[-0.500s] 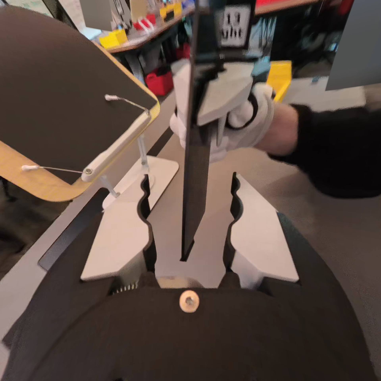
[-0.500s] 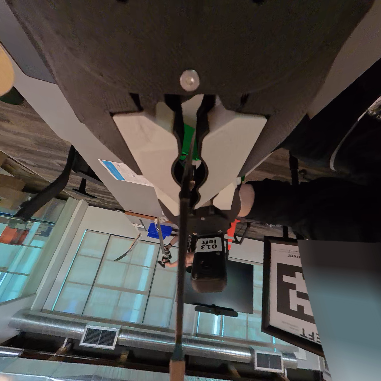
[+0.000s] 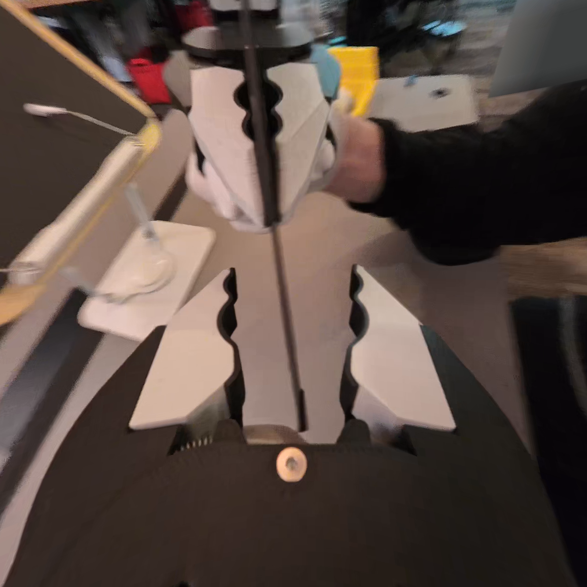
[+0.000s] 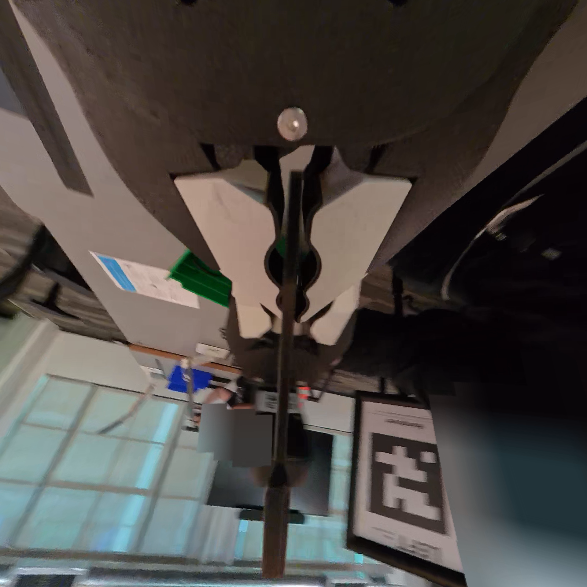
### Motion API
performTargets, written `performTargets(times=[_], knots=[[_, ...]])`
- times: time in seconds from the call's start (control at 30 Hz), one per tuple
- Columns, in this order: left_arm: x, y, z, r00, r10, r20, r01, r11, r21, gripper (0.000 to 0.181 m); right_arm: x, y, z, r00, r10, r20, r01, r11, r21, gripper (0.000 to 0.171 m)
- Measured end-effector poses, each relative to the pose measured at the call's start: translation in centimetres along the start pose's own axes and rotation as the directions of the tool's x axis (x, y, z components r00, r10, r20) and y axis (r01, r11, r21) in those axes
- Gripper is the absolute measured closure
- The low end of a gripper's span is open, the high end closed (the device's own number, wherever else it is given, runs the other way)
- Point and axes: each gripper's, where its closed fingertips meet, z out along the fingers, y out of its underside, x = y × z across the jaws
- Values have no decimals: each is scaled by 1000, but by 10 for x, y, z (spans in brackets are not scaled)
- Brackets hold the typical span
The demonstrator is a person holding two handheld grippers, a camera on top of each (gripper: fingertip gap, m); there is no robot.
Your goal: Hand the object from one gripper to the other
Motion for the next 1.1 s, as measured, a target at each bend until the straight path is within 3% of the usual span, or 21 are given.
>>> performTargets(times=[0.1,0.17,0.23,0.3,0.4,0.5,0.57,0.67,0.83,0.97,1.1], knots=[[-52,-3,-11,909,125,398,-107,992,-67,95,38,-4,-7,978,123,-171,-111,991,76,171],[-76,-11,-27,750,233,619,-196,972,-128,94,63,-6,-14,932,222,-286,-180,970,164,171],[-89,-11,-36,544,425,724,-299,904,-306,95,80,-9,-20,880,328,-342,-242,932,271,171],[-95,-10,-40,334,610,719,-381,785,-489,95,86,-12,-23,840,445,-311,-323,870,373,171],[-102,-11,-44,84,744,662,-420,629,-654,101,94,-12,-27,788,541,-294,-381,803,459,171],[-104,-14,-45,-44,769,638,-451,555,-699,111,100,-13,-32,738,624,-258,-426,727,539,171],[-97,-25,-45,-115,752,648,-497,521,-693,128,103,-12,-33,713,653,-255,-433,696,572,171],[-95,-31,-43,-140,753,643,-523,496,-694,160,105,-10,-33,692,688,-218,-461,654,599,171],[-98,-34,-48,-146,759,635,-523,486,-700,172,110,-5,-34,659,718,-224,-486,633,603,167],[-107,-32,-58,-58,757,650,-488,547,-680,181,111,1,-25,669,697,-258,-507,682,527,110],[-123,-21,-74,90,762,641,-386,620,-683,181,119,23,-32,671,617,-411,-483,784,389,89]])
